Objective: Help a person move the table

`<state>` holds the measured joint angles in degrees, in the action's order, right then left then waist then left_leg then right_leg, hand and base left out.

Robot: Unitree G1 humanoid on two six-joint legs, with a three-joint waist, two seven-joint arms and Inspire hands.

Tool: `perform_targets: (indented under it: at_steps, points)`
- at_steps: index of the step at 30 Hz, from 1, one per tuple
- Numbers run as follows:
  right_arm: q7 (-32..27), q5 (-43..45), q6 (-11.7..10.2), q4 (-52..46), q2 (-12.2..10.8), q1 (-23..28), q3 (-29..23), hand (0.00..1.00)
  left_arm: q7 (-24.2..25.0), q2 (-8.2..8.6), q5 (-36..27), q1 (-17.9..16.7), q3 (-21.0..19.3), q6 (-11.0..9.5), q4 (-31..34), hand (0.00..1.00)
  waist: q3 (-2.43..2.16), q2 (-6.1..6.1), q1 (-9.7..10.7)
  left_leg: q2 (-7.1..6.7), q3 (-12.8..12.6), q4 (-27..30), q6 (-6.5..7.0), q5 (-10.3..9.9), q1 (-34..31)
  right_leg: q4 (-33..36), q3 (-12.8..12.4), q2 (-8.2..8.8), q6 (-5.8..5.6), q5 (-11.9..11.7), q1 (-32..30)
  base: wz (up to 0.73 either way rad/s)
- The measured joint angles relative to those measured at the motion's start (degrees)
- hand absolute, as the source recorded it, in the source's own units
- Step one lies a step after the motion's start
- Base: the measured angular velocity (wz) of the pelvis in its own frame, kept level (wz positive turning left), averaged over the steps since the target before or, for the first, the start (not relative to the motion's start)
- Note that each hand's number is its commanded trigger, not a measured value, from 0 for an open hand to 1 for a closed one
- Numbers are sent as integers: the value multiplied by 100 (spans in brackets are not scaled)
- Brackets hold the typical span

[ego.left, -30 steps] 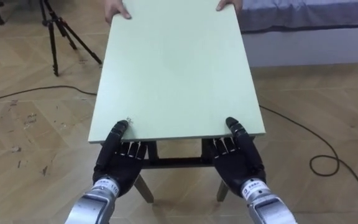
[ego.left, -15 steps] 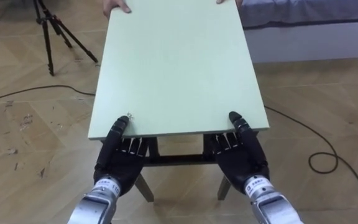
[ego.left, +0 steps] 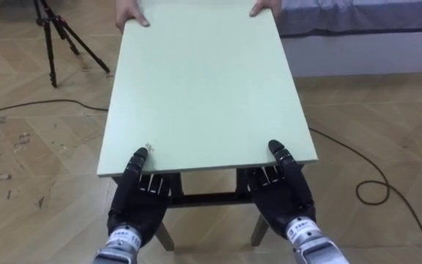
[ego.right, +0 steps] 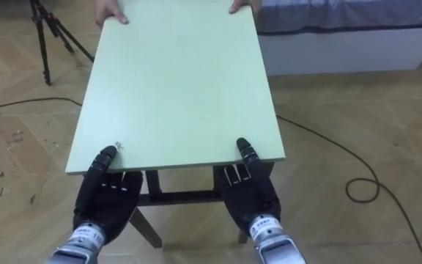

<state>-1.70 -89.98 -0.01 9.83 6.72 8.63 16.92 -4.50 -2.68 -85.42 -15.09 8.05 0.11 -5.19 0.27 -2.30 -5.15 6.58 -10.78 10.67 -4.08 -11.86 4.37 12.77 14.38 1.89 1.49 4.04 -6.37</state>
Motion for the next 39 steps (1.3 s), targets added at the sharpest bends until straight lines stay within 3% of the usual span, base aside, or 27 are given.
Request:
perform_targets:
  at_steps: [5, 7, 8, 9, 11, 12, 13, 15, 16, 18, 19, 23, 25, 27, 29, 30, 31, 32, 33, 34, 35, 36, 37, 39]
  points:
    - [173, -18, -9, 0, 98, 30, 47, 100, 202, -10, -6, -97, 102, -130, 0, 100, 12, 55, -15, 76, 165, 740, -25, -15, -610, 288, 20, 11, 141, 85, -355, 4]
    - [288, -159, -27, -3, 241, 45, 113, 100, 267, -27, -31, -114, 151, -139, -1, 100, 12, 48, -30, 131, 460, 1098, -28, -13, -945, 403, 157, 12, 287, 161, -555, 9]
    - [314, -164, -56, -20, 277, 47, 153, 100, 307, -15, -30, -126, 161, -139, 0, 100, 16, 44, -100, 201, 478, 1359, -118, -93, -1059, 459, 233, 18, 389, 215, -703, -18]
    - [314, -161, -58, -19, 292, 54, 154, 100, 311, -7, -30, -147, 165, -139, 0, 100, 19, 39, -167, 234, 460, 1726, -157, -175, -1115, 525, 280, 5, 437, 243, -739, -47]
    - [314, -86, -75, -43, 278, 69, 167, 100, 358, 47, -78, -231, 164, -145, -1, 100, 35, -113, -205, 308, 503, 3274, -184, -299, -1160, 604, 697, -74, 585, 299, -675, -23]
    - [314, -75, -85, -74, 278, 68, 167, 100, 361, 50, -108, -219, 164, -139, 0, 100, 52, -153, -143, 291, 533, 3416, -174, -304, -1105, 601, 784, -97, 605, 291, -681, 41]
    - [317, -62, -119, -135, 287, 70, 167, 100, 382, 49, -112, -185, 168, -138, 7, 100, 65, -202, -1, 233, 553, 3397, -178, -302, -930, 610, 939, -131, 641, 272, -766, 52]
    - [320, -61, -175, -247, 280, 70, 153, 100, 387, 23, -107, -66, 167, -142, 26, 100, 70, -252, 83, 172, 540, 2947, -161, -487, -608, 619, 1055, -203, 701, 171, -989, 34]
    - [319, -75, -235, -342, 293, 69, 148, 100, 375, 4, -106, 57, 171, -139, 28, 100, 75, -265, 103, 160, 547, 2408, -159, -744, -468, 617, 1124, -204, 726, 76, -1166, 12]
    - [323, -97, -302, -417, 289, 56, 144, 100, 356, 14, -114, 151, 177, -143, 30, 100, 78, -346, 103, 126, 509, 1712, -159, -1024, -263, 632, 1133, -204, 753, -69, -1379, -5]
    - [368, -93, -325, -438, 307, 30, 140, 100, 353, 13, -140, 193, 193, -160, 35, 100, 80, -412, 146, 86, 497, 1343, -113, -1168, -186, 666, 1138, -178, 762, -155, -1506, -8]
    - [405, -82, -399, -408, 277, -41, 34, 100, 220, -23, -183, 433, 305, -214, 11, 100, 77, -415, 270, -205, 432, 861, 139, -1296, -306, 615, 1156, 88, 740, -549, -1809, 12]
    - [443, -73, -346, -336, 275, -4, -11, 100, 221, -26, -199, 428, 335, -188, -67, 100, 95, -363, 282, -496, 272, 796, 458, -1132, -398, 408, 1024, 302, 686, -879, -1819, -4]
    - [470, -74, -290, -315, 279, 69, -35, 100, 224, -35, -200, 393, 340, -127, -106, 100, 93, -312, 226, -669, 92, 786, 601, -1045, -447, 83, 889, 368, 636, -1211, -1770, -18]
    - [555, -51, -172, -153, 270, 107, -71, 100, 246, -103, -258, 315, 337, -40, -174, 100, 95, -142, 224, -942, -40, 839, 763, -923, -533, -349, 665, 476, 522, -1661, -1685, -21]
    - [555, -45, -153, -150, 270, 143, -75, 100, 249, -111, -262, 278, 338, -20, -173, 100, 83, -91, 235, -1001, -87, 865, 803, -893, -577, -460, 602, 511, 443, -1759, -1672, -11]
    - [558, -40, -105, -149, 259, 187, -90, 100, 268, -109, -262, 218, 340, -2, -173, 100, 85, -32, 295, -1072, -165, 940, 888, -842, -665, -651, 429, 537, -63, -1959, -1638, 0]
    - [557, -14, -66, -147, 258, 187, -104, 100, 289, -110, -269, 185, 339, -2, -173, 100, 93, -18, 315, -1079, -181, 999, 935, -813, -738, -670, 388, 545, -410, -2015, -1645, 14]
    - [557, 23, 6, -142, 249, 240, -198, 100, 313, -95, -260, 180, 350, 16, -227, 100, 112, -31, 387, -978, -450, 1084, 988, -781, -813, -117, 239, 632, -473, -1823, -1758, 44]
    - [584, 28, 29, -144, 238, 395, -278, 100, 316, -85, -193, 197, 396, 45, -303, 100, 113, -20, 437, -840, -676, 1061, 985, -729, -807, 1083, 131, 772, -258, -1055, -1903, 60]
    - [626, 17, 61, -148, 222, 479, -314, 100, 318, -90, -146, 179, 406, 67, -304, 100, 113, 16, 478, -790, -756, 1021, 977, -670, -806, 1681, 123, 847, -264, -655, -1909, 62]
    - [674, -12, 91, -182, 201, 637, -346, 100, 360, -101, -34, 132, 427, 89, -303, 100, 97, 110, 470, -747, -912, 926, 973, -563, -814, 2557, 121, 999, -249, -75, -1857, 36]
    - [683, -20, 102, -183, 206, 708, -342, 100, 391, -107, -3, 52, 438, 97, -302, 100, 91, 147, 449, -735, -973, 899, 997, -498, -858, 3218, 68, 1122, -302, 288, -1711, 14]
    - [692, 34, 111, -182, 215, 742, -335, 100, 520, -83, 2, -108, 421, 132, -297, 100, 86, 139, 399, -737, -1067, 933, 1029, -464, -938, 3762, -206, 1212, -380, 559, -1401, -22]
